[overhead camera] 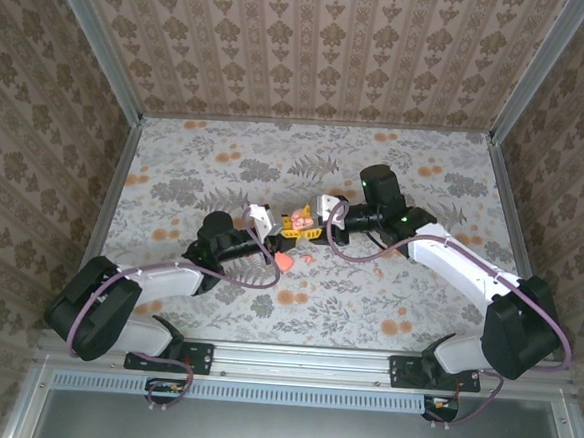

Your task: Insert the wireless bluetooth earbuds into the charging case

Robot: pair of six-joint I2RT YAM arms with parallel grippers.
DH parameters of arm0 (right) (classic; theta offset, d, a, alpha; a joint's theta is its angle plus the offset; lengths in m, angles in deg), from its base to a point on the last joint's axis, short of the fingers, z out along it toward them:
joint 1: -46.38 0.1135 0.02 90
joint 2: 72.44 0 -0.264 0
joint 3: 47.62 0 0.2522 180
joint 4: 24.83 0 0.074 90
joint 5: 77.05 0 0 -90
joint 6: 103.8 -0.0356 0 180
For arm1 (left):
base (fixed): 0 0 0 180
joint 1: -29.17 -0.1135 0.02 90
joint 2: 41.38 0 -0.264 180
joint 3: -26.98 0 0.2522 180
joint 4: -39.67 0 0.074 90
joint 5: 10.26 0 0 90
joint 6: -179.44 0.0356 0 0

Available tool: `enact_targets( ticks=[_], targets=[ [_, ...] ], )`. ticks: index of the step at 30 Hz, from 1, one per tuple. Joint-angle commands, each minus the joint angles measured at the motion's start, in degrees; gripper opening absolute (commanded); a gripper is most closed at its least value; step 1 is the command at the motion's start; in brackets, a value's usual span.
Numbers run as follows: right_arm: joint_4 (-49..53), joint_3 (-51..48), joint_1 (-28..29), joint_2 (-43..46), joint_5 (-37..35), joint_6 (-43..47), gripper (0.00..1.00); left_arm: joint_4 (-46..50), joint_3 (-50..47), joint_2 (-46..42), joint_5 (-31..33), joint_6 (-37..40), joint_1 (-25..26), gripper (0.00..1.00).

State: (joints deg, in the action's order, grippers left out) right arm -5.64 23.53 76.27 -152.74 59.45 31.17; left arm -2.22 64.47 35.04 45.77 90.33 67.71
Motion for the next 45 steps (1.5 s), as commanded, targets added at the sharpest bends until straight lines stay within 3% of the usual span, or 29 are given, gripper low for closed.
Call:
enact_targets(
  ticks=[1,28,45],
  targets=[
    [-0.4,-0.4,1.0,2.1,-0.2,-1.6,0.40,-3.4,0.8,-1.7,-0.6,1.4,0.4,0.09],
    [-7.0,-3.5,0.8,6.2,-3.5,-4.8,0.45,-2.7,1.2,-2.1,-0.7,1.9,0.4,0.09],
    [-4.8,-6.4,0.3,8.7,-2.6,-3.8,0.43,-1.9,1.0,-2.8,-0.8,2.2,0.4,0.09]
  ],
)
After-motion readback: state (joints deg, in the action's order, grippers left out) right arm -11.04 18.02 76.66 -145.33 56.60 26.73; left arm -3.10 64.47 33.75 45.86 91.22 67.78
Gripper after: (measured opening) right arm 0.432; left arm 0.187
